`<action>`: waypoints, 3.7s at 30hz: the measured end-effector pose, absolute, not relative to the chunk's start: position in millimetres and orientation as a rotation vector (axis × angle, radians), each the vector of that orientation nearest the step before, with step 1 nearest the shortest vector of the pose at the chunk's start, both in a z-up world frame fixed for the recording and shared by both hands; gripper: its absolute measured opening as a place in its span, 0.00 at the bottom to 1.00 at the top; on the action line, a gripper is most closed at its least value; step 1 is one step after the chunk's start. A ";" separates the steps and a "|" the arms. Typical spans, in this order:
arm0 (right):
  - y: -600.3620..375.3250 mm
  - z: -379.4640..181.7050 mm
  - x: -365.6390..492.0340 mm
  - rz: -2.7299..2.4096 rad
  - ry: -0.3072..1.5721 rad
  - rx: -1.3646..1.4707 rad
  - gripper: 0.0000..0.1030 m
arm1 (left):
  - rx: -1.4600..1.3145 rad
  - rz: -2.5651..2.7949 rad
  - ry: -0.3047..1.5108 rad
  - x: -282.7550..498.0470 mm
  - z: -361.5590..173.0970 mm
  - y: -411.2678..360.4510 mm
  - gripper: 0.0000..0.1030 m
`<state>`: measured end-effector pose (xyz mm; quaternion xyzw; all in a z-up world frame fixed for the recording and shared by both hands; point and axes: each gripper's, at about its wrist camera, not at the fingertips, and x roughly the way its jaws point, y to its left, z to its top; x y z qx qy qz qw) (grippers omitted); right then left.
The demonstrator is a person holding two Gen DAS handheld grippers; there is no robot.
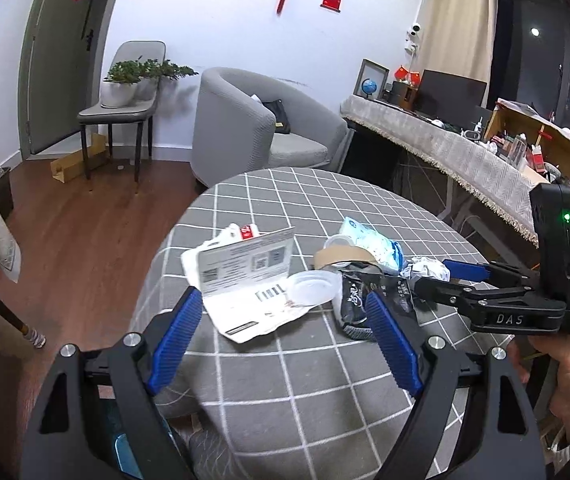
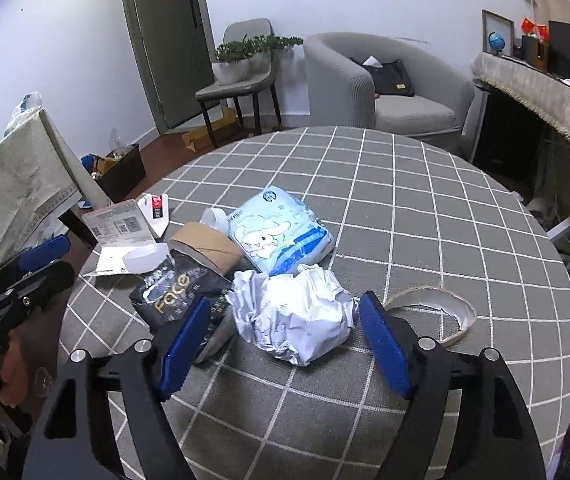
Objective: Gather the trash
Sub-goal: 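Grasp the clear plastic lid with the left tool while the right tool grasps crumpled white paper, then carry the plastic lid and crumpled paper over the teal trash bin with both tools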
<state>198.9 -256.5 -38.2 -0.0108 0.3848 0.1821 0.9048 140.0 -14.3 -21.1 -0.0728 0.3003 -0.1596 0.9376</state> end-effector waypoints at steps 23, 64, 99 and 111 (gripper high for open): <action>-281.1 -26.3 217.3 0.424 0.771 0.015 0.59 | -0.175 -0.323 0.715 180.2 -33.3 -45.6 0.65; -248.5 -12.0 152.1 0.463 0.746 -0.018 0.59 | -0.157 -0.317 0.674 125.5 -21.1 -37.4 0.41; -112.1 -11.8 116.2 0.644 0.732 -0.042 0.59 | -0.105 -0.127 0.865 78.9 -67.6 91.5 0.41; -60.9 -19.7 115.5 0.696 0.756 -0.071 0.59 | -0.119 -0.120 1.053 72.5 -106.2 122.2 0.42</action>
